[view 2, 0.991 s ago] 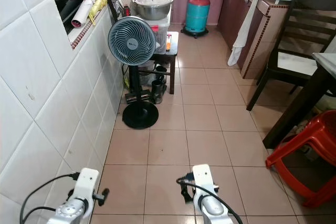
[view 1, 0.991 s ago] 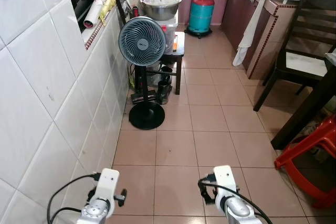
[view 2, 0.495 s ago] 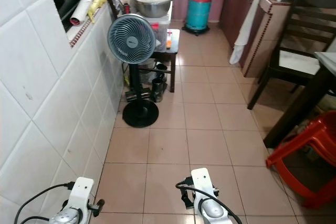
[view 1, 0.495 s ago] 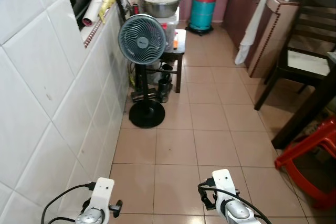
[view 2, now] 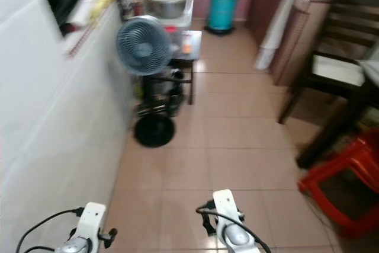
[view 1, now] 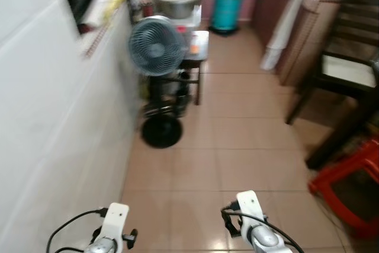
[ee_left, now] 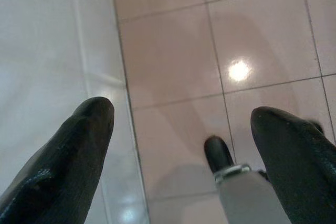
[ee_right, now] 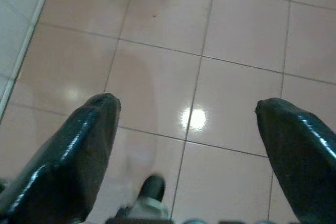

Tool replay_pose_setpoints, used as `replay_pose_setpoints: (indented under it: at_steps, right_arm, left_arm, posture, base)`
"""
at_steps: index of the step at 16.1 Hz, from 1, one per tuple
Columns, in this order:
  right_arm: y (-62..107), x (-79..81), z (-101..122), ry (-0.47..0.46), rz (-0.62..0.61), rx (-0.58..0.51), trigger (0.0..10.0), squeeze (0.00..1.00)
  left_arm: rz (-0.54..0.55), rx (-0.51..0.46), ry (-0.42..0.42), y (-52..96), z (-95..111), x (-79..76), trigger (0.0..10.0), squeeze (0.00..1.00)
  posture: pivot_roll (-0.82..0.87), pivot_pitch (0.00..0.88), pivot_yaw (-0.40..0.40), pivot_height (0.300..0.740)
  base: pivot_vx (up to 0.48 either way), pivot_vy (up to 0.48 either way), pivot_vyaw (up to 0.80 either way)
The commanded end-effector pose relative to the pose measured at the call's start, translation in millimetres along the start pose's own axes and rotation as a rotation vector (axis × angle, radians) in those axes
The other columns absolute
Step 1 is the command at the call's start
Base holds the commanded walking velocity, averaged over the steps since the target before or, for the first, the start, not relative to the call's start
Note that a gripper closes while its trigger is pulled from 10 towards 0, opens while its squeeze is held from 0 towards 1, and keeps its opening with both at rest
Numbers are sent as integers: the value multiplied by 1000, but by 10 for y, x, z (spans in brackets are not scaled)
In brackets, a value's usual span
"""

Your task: Setting the table

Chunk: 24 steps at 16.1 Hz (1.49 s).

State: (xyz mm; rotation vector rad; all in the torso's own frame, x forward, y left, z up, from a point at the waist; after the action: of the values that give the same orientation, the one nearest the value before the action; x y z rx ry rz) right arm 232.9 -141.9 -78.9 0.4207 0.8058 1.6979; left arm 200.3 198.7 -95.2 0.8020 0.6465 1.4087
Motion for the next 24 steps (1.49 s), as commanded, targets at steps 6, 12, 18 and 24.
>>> replay_pose_setpoints:
  at_steps: [6,12,18,24]
  right_arm:
    - [24,-86,-96,12,-12,38,10000,0]
    - [25,-67,-108,42,8,48,10000,0]
    - [22,-53,-116,27,7,59,10000,0]
    - [41,-85,-217,-109,-43,114,10000,0]
  left_arm:
    - [-14,21,-18,-4,-35,-66,10000,0]
    - [19,36,-5,3,-85,-55,10000,0]
    - [28,53,-12,15,-139,-32,10000,0]
    - [50,27,-29,6,-47,43,10000,0]
  posture:
    - [40,0,-25,740]
    - [60,0,-43,740]
    - [81,0,-49,740]
    - [140,0,-30,740]
  base:
    - [389,0,0]
    - [50,0,0]
    - [0,0,267]
    - [0,0,0]
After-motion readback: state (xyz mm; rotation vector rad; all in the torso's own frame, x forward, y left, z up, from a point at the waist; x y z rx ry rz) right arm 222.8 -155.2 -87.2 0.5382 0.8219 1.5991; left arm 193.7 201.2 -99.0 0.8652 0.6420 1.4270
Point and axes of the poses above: a point about 5 cm out from each wrist's last joint towards the gripper, its own y axis pointing back from the gripper into the wrist, its own z axis along the axis of the wrist's last joint, x = y × z, the point moved 2 cm from there along -y, pointing out of the wrist towards the gripper, and after that the axes turned 6 degrees about y, right-handed, at the moved point
